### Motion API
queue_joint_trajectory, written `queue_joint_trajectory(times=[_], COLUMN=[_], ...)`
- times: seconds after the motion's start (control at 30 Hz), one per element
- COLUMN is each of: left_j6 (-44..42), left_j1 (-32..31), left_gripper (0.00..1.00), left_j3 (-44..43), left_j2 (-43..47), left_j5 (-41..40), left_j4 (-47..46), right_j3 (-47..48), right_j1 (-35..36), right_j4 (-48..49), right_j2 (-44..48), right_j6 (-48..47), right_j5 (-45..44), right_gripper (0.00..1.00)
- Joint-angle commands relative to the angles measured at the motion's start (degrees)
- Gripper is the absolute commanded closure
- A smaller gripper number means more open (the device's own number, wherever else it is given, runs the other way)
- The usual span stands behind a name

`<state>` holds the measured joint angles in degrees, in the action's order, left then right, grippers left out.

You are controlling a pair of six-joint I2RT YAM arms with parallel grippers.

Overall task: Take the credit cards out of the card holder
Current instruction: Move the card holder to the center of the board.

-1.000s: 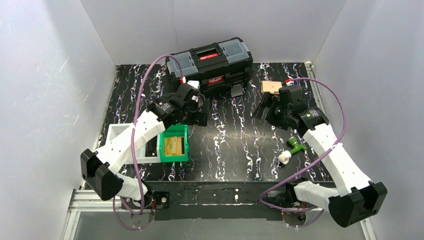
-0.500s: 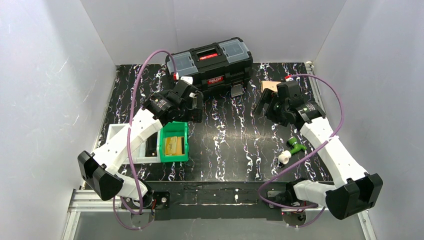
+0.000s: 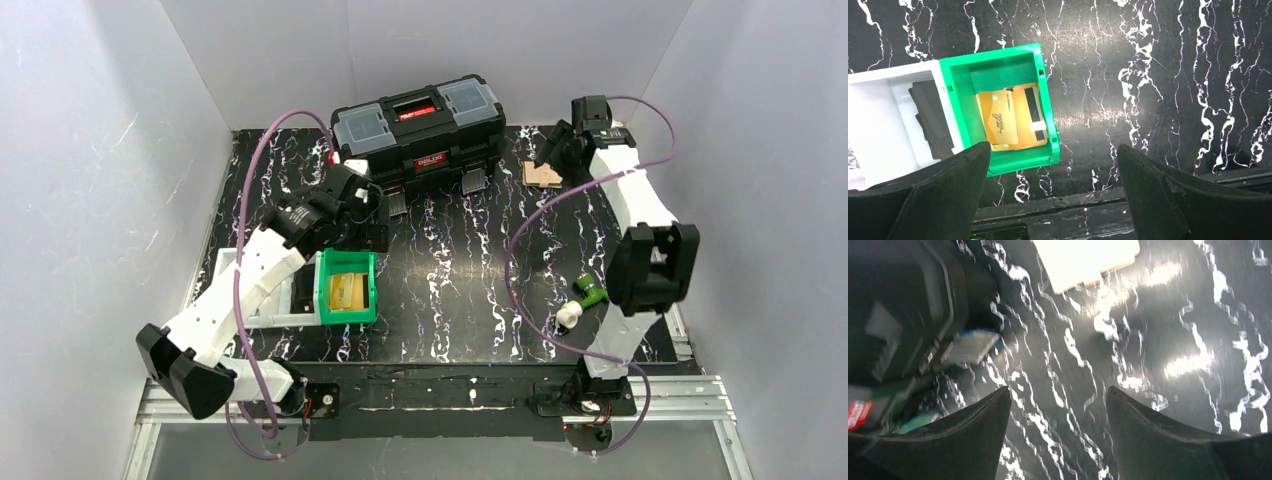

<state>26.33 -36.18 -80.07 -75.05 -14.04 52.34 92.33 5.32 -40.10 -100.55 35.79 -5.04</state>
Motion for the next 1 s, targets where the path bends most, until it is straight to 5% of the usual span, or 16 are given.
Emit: queue_joint_trajectory(times=[0.0, 0.27, 0.57, 0.97], left_j6=[-1.0, 1.3, 2.0, 3.0], left_j1=[0.7, 0.7, 0.7, 0.7], left_gripper=[0.02, 0.02, 0.02, 0.02], left_j3=[0.4, 0.1, 0.6, 0.5], left_j2=[4.6, 6.6, 7.1, 6.2], left_j5=[1.1, 5.8, 6.5, 8.8], left_j4=[3.3, 5.8, 8.1, 7.5], right_j3=[11.3, 24.8, 39.0, 44.3], right_j1=[-0.3, -0.9, -1.3, -2.7], right_j4=[1.7, 0.6, -2.2, -5.5], right_j2=[-8.4, -23.5, -36.9, -41.3], right_j6=[-5.4, -9.2, -14.1, -15.0], right_j5=[-2.8, -3.8, -7.3, -2.9], right_gripper=[0.28, 0.43, 0.43, 0.38])
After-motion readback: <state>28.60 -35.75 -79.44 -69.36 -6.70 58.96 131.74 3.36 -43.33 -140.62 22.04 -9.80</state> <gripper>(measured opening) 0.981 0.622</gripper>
